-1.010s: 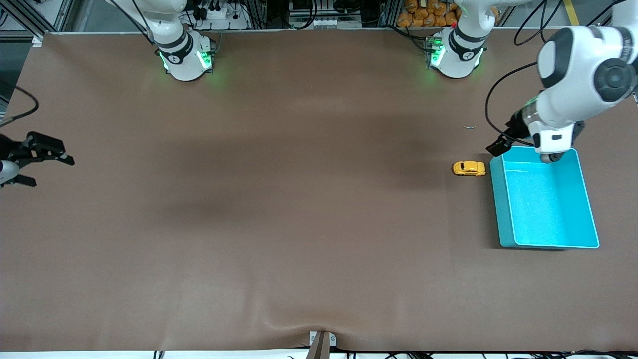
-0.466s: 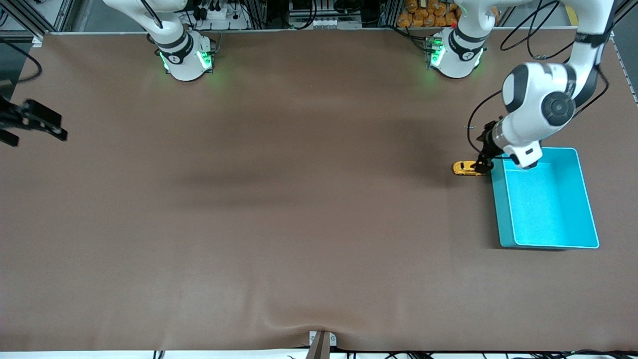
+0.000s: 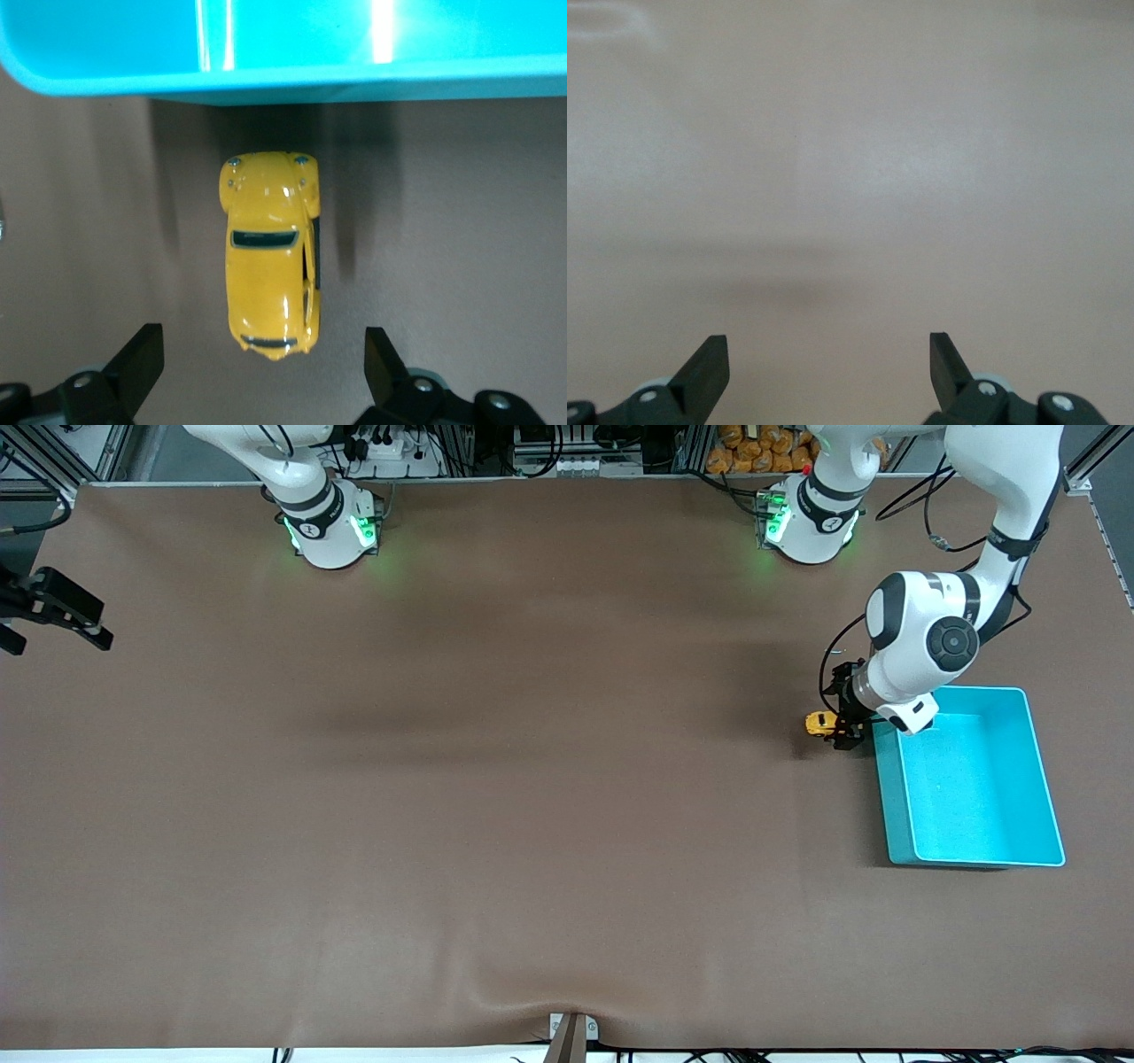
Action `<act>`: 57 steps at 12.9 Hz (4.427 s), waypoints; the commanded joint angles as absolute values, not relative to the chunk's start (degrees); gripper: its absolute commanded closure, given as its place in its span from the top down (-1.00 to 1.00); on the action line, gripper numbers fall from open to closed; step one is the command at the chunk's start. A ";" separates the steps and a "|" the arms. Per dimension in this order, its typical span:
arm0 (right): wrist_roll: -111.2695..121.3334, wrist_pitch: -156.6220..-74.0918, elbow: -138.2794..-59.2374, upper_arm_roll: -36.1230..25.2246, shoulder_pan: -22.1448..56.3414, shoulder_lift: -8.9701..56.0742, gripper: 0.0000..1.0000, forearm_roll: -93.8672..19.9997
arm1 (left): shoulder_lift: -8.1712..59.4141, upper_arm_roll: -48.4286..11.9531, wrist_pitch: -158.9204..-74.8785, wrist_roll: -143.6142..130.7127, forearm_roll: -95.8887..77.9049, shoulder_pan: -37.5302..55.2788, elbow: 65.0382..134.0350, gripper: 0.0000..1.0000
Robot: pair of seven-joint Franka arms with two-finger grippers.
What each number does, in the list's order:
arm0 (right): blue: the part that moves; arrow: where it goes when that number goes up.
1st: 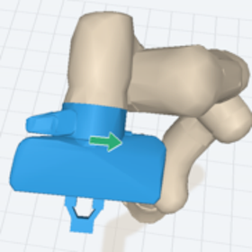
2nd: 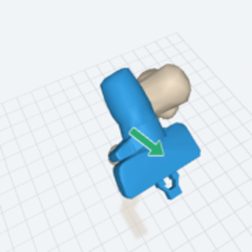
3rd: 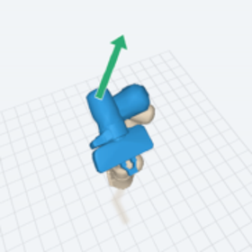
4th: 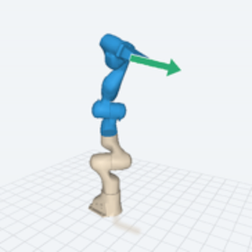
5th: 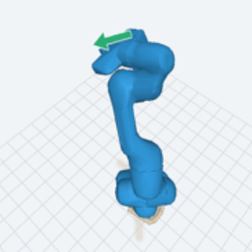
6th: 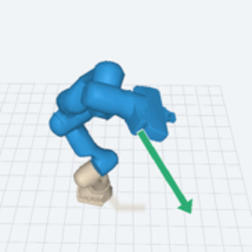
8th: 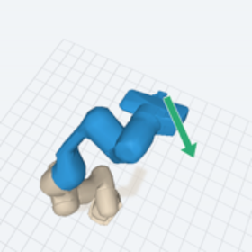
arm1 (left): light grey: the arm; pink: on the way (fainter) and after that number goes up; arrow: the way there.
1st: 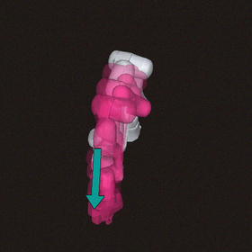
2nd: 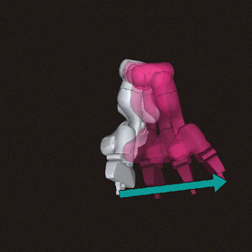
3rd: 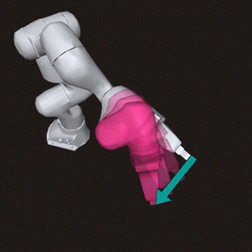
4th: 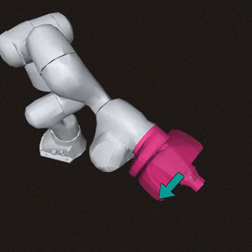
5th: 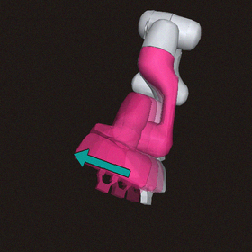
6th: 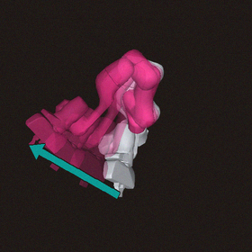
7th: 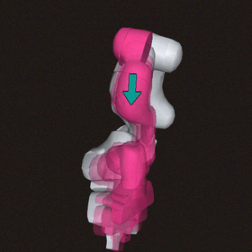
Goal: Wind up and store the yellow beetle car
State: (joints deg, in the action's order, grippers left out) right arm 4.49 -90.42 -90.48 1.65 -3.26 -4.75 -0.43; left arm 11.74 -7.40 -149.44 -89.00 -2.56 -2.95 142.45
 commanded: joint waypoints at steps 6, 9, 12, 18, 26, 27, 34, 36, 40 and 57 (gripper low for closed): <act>3.87 -92.73 -96.77 1.58 -3.25 -8.79 1.00 -1.23 | 13.97 -7.21 -158.20 -91.14 -3.43 -5.71 144.93 -1.00; 3.96 -92.90 -96.68 1.76 -2.99 -8.53 1.00 -1.23 | 12.93 -7.38 -158.12 -91.41 -3.25 -5.10 144.67 -1.00; 3.96 -92.90 -96.59 1.76 -2.90 -8.35 1.00 -1.23 | 9.86 -9.48 -156.72 -92.20 -3.16 -3.52 144.23 -1.00; 3.60 -92.90 -96.24 1.76 -2.72 -8.09 1.00 -1.23 | 7.47 -10.37 -136.16 -89.05 1.49 -5.26 127.38 -1.00; 4.04 -92.46 -96.24 1.85 -2.02 -7.74 1.00 -1.23 | 12.03 -10.28 -134.91 -56.21 8.26 -18.98 118.04 -1.00; 4.13 -92.46 -96.24 1.85 -1.93 -7.65 1.00 -1.23 | 13.00 -10.20 -134.91 -51.90 8.17 -19.25 117.78 -1.00; 4.04 -92.02 -96.24 1.85 -1.05 -7.21 1.00 -1.23 | 22.58 -10.02 -134.82 -16.41 8.26 -22.67 111.09 -1.00; 4.04 -91.76 -96.24 1.85 -1.05 -7.21 1.00 -1.23 | 24.07 -9.84 -134.65 -2.88 8.35 -24.77 111.09 -1.00; 4.04 -91.76 -96.24 1.85 -0.79 -6.68 1.00 -1.23 | 26.98 -9.84 -134.65 8.79 13.07 -26.28 110.57 -1.00; 4.13 -91.76 -96.24 1.85 -0.26 -6.24 1.00 -1.23 | 8.71 -22.14 -107.54 8.26 8.00 -25.67 100.84 1.00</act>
